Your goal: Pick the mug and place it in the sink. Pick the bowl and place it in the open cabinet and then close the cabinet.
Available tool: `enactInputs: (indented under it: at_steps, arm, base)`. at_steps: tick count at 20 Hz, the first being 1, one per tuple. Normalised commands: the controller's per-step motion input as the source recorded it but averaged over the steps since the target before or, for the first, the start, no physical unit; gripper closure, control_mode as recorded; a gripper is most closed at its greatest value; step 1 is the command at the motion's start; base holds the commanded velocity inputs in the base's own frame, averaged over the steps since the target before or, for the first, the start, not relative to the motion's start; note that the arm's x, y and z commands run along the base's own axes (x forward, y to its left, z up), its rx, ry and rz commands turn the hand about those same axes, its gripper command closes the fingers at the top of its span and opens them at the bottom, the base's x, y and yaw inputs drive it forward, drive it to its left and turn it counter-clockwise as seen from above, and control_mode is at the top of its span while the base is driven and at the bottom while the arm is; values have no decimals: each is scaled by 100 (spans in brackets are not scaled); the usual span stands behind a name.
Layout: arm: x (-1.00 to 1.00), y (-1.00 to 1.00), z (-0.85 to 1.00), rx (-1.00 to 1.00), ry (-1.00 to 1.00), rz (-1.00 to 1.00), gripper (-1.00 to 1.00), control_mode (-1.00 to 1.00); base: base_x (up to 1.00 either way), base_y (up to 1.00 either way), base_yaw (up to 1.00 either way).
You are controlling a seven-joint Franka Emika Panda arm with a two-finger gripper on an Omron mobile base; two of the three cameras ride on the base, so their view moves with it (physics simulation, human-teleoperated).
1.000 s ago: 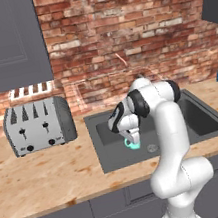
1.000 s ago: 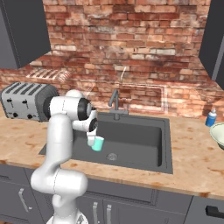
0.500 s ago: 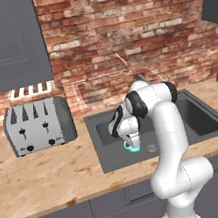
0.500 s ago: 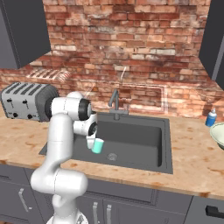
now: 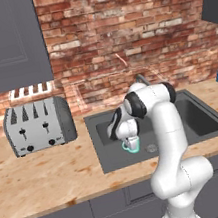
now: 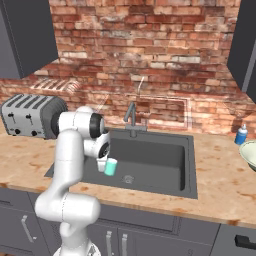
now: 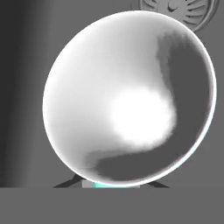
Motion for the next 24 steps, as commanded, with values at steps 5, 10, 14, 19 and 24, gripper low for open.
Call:
enactInputs:
  at_steps: [5,10,14,19,24]
  arm:
    - [-1,0,-36,5,0,-4,-100,-100]
    - [-4,0,-11,9,13,-6,-100,-100]
    - [0,0,0,7,20,-8,-100,-100]
    - [-2,-17,17,6,29,-10,-100,-100]
    - [-12,-15,32,3,34,-14,-100,-100]
  base:
    - [0,0,0]
    - [0,0,0]
    - [0,0,0]
    - [0,0,0]
    - [0,0,0]
